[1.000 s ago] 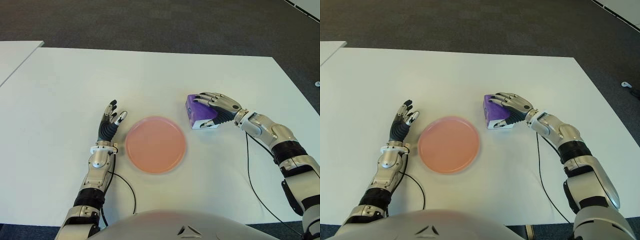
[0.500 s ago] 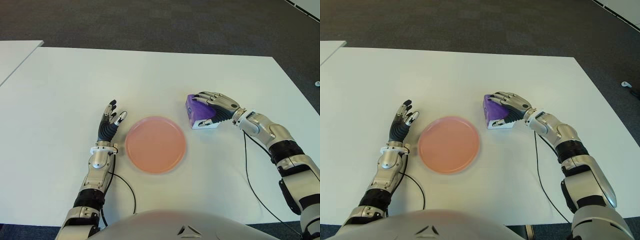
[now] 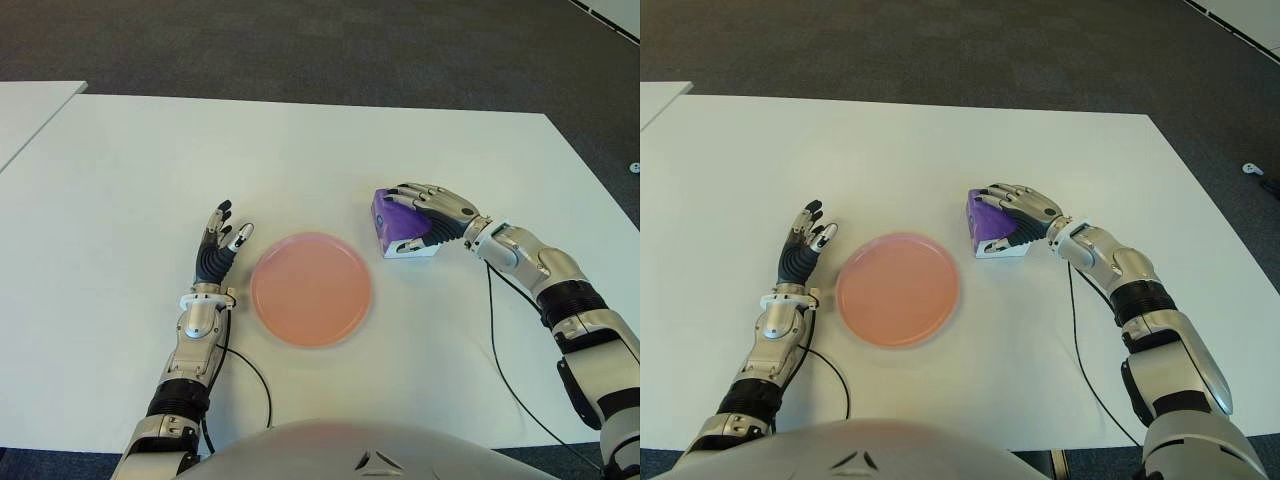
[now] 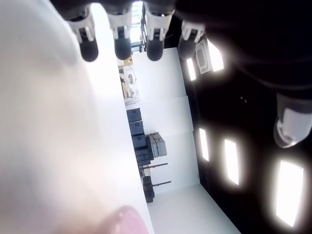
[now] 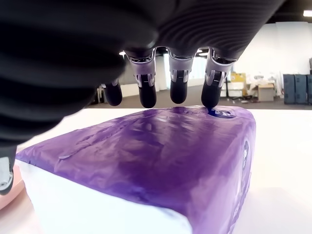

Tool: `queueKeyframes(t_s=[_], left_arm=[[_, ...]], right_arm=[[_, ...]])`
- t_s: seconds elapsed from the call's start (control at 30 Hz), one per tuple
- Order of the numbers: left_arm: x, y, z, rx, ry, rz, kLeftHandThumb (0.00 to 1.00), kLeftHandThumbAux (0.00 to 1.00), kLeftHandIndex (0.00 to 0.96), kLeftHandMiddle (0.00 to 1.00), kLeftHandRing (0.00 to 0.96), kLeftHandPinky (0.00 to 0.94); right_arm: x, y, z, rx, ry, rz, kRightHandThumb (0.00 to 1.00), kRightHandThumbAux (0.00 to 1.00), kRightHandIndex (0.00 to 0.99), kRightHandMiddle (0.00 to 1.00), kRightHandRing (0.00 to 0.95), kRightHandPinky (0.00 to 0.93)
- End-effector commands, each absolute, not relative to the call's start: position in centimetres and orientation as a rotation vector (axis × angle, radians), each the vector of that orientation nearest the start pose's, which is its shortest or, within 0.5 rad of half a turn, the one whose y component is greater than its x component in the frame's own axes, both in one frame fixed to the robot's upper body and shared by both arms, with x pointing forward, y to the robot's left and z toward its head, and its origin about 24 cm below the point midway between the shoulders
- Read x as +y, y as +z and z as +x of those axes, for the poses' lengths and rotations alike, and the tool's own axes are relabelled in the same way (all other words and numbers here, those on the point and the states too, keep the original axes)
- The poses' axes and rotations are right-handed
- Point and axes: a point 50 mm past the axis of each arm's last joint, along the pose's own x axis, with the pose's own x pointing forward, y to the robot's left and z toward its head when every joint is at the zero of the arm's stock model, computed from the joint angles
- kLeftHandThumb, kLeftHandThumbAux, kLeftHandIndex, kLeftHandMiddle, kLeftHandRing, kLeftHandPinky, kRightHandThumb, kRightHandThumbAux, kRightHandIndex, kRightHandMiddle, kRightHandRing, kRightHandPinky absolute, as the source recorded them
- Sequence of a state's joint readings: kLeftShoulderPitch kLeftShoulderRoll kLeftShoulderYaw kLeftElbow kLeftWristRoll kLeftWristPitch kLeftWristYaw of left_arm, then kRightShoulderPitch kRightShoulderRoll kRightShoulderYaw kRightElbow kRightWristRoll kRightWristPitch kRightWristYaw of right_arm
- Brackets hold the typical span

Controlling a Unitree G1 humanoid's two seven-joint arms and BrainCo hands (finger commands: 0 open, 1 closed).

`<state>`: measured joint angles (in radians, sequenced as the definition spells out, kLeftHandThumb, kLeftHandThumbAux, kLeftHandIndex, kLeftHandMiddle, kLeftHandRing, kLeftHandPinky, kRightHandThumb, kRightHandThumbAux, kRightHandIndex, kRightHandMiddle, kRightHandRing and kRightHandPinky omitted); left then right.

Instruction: Put the tissue paper into the plate.

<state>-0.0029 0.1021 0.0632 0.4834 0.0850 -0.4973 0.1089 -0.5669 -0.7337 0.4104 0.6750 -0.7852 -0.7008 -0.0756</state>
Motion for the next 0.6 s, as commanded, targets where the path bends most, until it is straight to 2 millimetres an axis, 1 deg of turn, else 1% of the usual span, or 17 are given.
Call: queueKeyframes(t_s=[0.03,0.5,0.6], left_arm=[[19.1,-3.8,21.6,0.101,0.137,0.183,0.000,0.426,0.000,0.000,0.000,0.000],[18.9,-3.9,21.6,0.104,0.148,0.177,0.000,0.428,0.000,0.000,0.000,0.000],[18.9,-3.9,21.6,0.105,0.150,0.175,0.000,0.430,0.000,0.000,0.000,0.000]], right_arm=[[-20.8,8.4,32.3,-0.379,0.641,-1.501,0.275,0.427,0.000,0.000,0.000,0.000],[-20.5,6.3,32.4,-0.329,0.662,-1.527,0.270,0.432,0.000,0.000,0.000,0.000],[-20.7,4.9,32.5,-0.300,0.655,-1.544,0.268,0.430,0.000,0.000,0.000,0.000]])
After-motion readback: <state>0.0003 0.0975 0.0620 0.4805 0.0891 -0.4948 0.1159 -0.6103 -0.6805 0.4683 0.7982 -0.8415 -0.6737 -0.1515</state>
